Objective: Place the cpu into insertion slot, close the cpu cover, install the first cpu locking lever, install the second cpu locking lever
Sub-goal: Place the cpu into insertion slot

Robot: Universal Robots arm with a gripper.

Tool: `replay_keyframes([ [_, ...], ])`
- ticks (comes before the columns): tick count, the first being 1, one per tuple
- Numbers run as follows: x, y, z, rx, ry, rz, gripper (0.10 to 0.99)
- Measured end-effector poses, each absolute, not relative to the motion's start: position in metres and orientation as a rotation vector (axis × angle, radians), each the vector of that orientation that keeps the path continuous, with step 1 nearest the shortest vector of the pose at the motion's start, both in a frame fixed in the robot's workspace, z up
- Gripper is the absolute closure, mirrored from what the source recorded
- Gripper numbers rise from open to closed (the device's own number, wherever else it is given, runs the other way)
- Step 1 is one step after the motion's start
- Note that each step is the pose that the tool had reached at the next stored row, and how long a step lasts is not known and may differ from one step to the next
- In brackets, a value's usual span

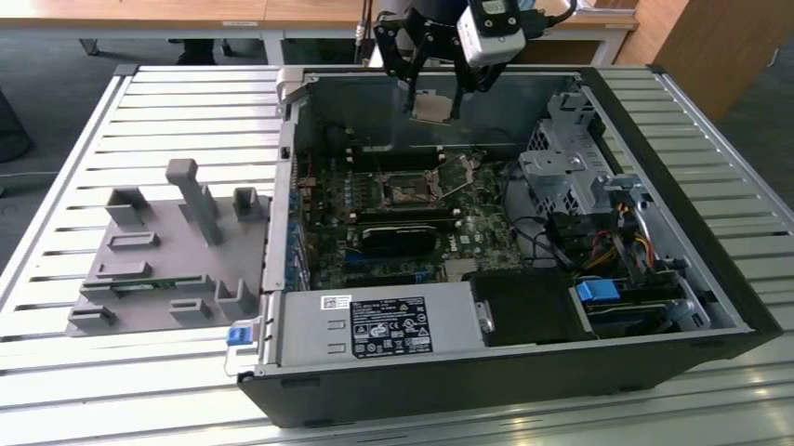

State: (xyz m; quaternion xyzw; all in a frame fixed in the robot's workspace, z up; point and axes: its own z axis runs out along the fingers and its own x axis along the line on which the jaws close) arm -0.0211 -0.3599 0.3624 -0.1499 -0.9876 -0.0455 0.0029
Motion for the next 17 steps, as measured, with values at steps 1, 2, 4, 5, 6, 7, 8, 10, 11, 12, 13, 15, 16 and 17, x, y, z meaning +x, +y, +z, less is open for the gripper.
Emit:
replay_keyframes([
  [1,-0.0211,-0.3599,0.3624,-0.477,-3.096,-0.143,0.545],
  [2,-0.0211,-0.3599,0.3624,-0.483,-3.095,-0.143,0.545],
  [4,-0.0211,-0.3599,0.3624,-0.497,-3.094,-0.143,0.545],
  [5,-0.0211,-0.3599,0.3624,-0.504,-3.093,-0.143,0.545],
  [6,-0.0211,-0.3599,0.3624,-0.510,-3.092,-0.143,0.545],
  [7,-0.0211,-0.3599,0.3624,-0.516,-3.091,-0.143,0.545],
  [8,-0.0211,-0.3599,0.3624,-0.522,-3.090,-0.143,0.545],
  [10,-0.0211,-0.3599,0.3624,-0.534,-3.089,-0.143,0.545],
  [11,-0.0211,-0.3599,0.3624,-0.540,-3.088,-0.143,0.545],
  [12,-0.0211,-0.3599,0.3624,-0.545,-3.087,-0.143,0.545],
  [13,-0.0211,-0.3599,0.3624,-0.551,-3.086,-0.143,0.545],
  [15,-0.0211,-0.3599,0.3624,-0.562,-3.085,-0.143,0.545],
  [16,-0.0211,-0.3599,0.3624,-0.567,-3.084,-0.143,0.545],
  [17,-0.0211,-0.3599,0.3624,-0.573,-3.083,-0.143,0.545],
])
